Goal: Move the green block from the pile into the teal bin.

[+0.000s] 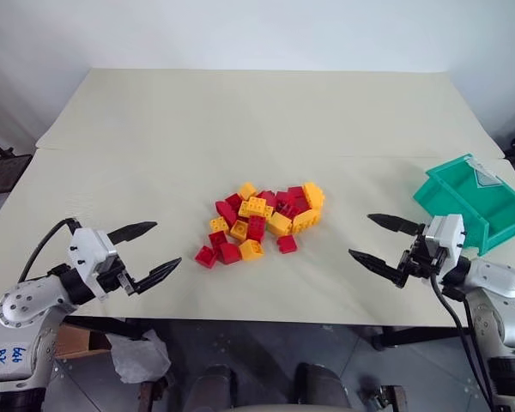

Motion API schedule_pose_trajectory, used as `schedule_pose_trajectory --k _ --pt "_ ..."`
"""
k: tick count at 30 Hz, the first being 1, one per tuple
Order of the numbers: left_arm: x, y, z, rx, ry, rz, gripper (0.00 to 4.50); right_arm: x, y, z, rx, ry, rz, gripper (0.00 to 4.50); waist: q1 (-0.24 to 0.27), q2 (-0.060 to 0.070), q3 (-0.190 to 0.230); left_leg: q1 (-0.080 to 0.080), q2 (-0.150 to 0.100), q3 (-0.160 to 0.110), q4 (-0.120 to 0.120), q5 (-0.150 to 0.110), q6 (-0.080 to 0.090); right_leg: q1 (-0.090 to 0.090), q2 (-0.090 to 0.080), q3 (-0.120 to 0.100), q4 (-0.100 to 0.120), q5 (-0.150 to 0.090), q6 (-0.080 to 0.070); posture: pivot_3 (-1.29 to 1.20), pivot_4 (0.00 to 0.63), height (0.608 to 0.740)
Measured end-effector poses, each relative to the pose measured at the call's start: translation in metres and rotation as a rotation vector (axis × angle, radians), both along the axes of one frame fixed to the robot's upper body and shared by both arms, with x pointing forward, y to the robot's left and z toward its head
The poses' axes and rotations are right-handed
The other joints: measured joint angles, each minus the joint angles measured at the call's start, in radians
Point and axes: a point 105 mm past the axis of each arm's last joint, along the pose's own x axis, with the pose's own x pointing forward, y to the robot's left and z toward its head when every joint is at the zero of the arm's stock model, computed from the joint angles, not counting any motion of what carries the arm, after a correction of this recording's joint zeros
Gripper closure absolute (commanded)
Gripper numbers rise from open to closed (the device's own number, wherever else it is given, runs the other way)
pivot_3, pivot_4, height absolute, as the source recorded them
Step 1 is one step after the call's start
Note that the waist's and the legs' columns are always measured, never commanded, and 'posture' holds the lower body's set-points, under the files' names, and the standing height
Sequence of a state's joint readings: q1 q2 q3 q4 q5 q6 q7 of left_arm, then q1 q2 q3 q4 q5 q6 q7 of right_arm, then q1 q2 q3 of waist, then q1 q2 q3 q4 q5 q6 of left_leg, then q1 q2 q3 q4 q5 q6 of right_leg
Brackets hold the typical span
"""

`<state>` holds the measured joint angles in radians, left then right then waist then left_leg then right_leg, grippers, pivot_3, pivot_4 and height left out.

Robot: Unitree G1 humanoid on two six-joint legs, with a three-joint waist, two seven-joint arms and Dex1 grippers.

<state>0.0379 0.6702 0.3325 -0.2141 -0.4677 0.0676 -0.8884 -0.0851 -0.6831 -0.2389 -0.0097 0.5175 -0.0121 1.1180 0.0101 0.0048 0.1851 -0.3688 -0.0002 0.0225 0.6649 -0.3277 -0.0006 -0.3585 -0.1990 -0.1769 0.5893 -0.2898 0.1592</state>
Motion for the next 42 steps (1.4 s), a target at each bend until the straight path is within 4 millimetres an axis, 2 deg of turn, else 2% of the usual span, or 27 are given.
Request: schedule_pose_trajectory --k 8,11,12,14,16,20,25,27,29,32,35,39,42 --pt "0.004 0.002 0.000 -0.041 0.005 0.004 0.00 -0.001 0.002 0.003 -0.010 -0.013 0.023 0.04 -0.005 0.000 0.000 0.001 0.002 0.002 0.000 0.000 0.000 -0.001 0.001 0.003 0.000 0.000 0.000 0.00 0.150 0.740" --pt "0.000 0.007 -0.003 -0.062 0.006 0.016 0.00 0.001 0.019 0.005 0.007 -0.016 0.076 0.04 -0.012 0.000 0.000 0.001 0.002 0.003 0.000 0.000 0.000 -0.001 0.002 0.003 0.001 0.000 0.000 0.00 0.150 0.740" --pt "-0.001 0.011 -0.004 -0.083 0.006 0.036 0.00 0.003 0.030 0.006 0.018 -0.007 0.106 0.21 -0.016 0.000 0.000 0.002 0.003 0.004 0.000 0.000 0.000 -0.002 0.003 0.004 0.001 0.000 0.000 0.00 0.150 0.740" --pt "-0.008 0.026 -0.018 -0.114 0.036 0.107 0.00 0.008 0.061 0.010 0.035 -0.003 0.193 0.65 -0.027 0.000 0.000 0.002 0.005 0.006 0.000 0.000 -0.001 -0.003 0.004 0.006 0.001 0.000 -0.001 0.00 0.150 0.740" --pt "-0.018 0.037 -0.033 -0.128 0.082 0.166 0.00 0.009 0.090 0.012 0.030 0.016 0.280 1.28 -0.032 0.000 0.000 0.001 0.005 0.006 0.000 0.000 -0.001 -0.005 0.004 0.007 0.002 0.000 -0.001 0.00 0.150 0.740" --pt "-0.034 0.054 -0.046 -0.134 0.119 0.257 0.00 0.016 0.126 0.016 -0.020 0.027 0.350 2.70 -0.018 -0.001 0.001 -0.001 0.005 0.007 0.000 -0.001 -0.001 -0.007 0.004 0.009 0.002 0.000 -0.001 0.00 0.150 0.740" --pt "-0.049 0.065 -0.055 -0.146 0.140 0.335 0.00 0.017 0.175 0.006 -0.097 0.077 0.441 4.45 -0.011 -0.002 0.000 -0.002 0.005 0.012 0.000 -0.001 -0.001 -0.013 0.004 0.015 0.006 0.000 -0.001 0.00 0.150 0.740" --pt "-0.050 0.059 -0.052 -0.152 0.120 0.328 0.00 0.019 0.191 -0.001 -0.127 0.108 0.460 4.48 -0.010 -0.003 0.000 -0.003 0.005 0.012 0.000 -0.001 -0.001 -0.014 0.004 0.016 0.006 0.000 -0.001 0.00 0.150 0.740" --pt "-0.049 0.054 -0.046 -0.146 0.099 0.314 0.00 0.024 0.197 -0.004 -0.151 0.114 0.443 4.48 -0.010 -0.003 0.000 -0.002 0.005 0.013 0.000 -0.001 -0.001 -0.014 0.004 0.016 0.006 0.000 -0.001 0.00 0.150 0.740" --pt "-0.044 0.035 -0.038 -0.149 0.071 0.249 0.00 0.055 0.205 -0.001 -0.173 0.101 0.331 4.48 -0.016 -0.003 0.000 -0.002 0.006 0.015 0.001 -0.001 -0.001 -0.017 0.005 0.018 0.008 0.001 -0.002 0.00 0.150 0.740" --pt "-0.040 0.016 -0.029 -0.147 0.040 0.175 0.00 0.074 0.210 0.007 -0.179 0.067 0.278 4.48 -0.019 -0.003 0.000 -0.002 0.011 0.016 0.001 -0.002 -0.003 -0.017 0.010 0.019 0.007 0.002 -0.003 0.00 0.150 0.740" --pt "-0.031 0.000 -0.017 -0.158 0.005 0.114 0.00 0.104 0.202 0.018 -0.182 0.026 0.166 4.48 -0.020 -0.003 0.000 -0.002 0.015 0.016 0.001 -0.003 -0.005 -0.018 0.014 0.019 0.007 0.002 -0.005 0.00 0.150 0.740" --pt "-0.026 -0.007 -0.012 -0.167 -0.005 0.088 0.00 0.122 0.196 0.017 -0.201 0.016 0.092 4.48 -0.032 -0.003 0.000 -0.002 0.015 0.017 0.001 -0.003 -0.005 -0.018 0.015 0.019 0.007 0.002 -0.005 0.00 0.150 0.740"
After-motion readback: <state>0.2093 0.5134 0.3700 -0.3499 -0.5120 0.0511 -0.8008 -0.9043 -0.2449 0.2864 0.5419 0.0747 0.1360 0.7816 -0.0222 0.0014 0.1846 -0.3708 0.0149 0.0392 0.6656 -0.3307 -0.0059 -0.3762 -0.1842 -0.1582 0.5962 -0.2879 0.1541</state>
